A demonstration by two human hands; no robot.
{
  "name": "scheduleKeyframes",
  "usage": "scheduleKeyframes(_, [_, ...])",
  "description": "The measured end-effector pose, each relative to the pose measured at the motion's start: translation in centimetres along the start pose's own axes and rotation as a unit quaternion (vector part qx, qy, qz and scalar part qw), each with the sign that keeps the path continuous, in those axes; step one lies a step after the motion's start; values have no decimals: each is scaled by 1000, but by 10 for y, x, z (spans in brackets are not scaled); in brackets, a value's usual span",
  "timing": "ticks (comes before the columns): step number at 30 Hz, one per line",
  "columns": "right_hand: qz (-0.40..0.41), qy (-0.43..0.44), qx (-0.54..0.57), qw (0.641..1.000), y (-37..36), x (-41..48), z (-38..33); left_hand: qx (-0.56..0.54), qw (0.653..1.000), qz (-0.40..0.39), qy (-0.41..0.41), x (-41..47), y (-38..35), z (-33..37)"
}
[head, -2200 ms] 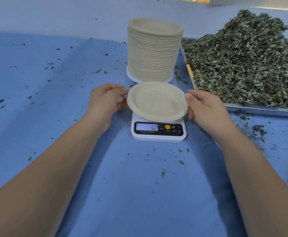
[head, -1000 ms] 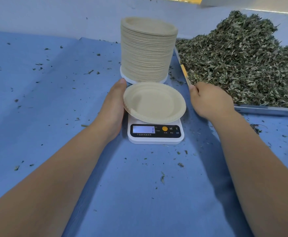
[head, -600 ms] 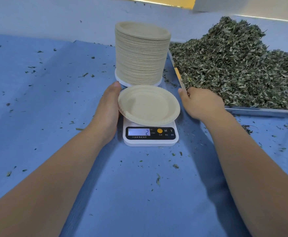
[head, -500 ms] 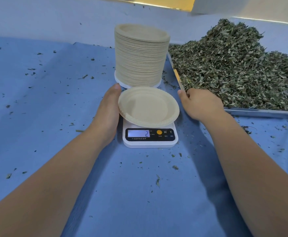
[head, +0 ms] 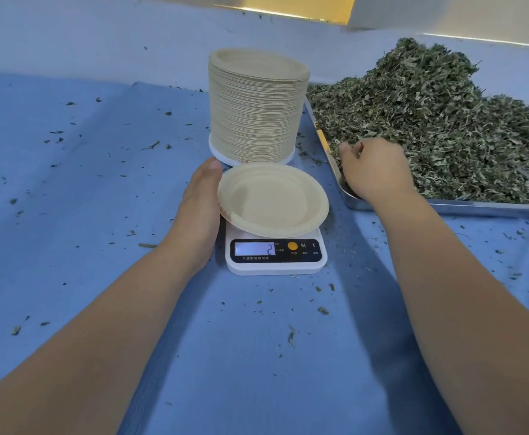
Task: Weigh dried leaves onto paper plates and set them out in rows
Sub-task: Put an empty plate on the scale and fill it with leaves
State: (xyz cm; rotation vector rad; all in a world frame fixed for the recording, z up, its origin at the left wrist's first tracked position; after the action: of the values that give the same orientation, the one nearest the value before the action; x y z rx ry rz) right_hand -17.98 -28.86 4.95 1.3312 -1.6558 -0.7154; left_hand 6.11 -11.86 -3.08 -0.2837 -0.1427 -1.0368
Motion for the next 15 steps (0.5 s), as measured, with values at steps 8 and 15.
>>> scheduleKeyframes(8, [6,175,125,977,25,-70,-104,1,1000,4,-10,2,4,-1])
scheduleKeyframes(15, [-125,276,-5,953,-27,-122,-129,2,1000,-5,-11,3,4,-1])
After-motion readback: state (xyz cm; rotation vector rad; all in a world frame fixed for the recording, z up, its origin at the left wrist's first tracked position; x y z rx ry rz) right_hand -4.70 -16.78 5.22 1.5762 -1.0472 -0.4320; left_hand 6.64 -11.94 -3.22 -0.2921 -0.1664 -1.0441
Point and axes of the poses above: each hand's wrist, its own x-axis towards the middle knuckle, its own y-axis out of the back of the hand, z = x × y, the point moved 9 cm from there along x, towards the middle knuckle, and after that the axes turned 15 degrees about -y, right-handed, at the moved point
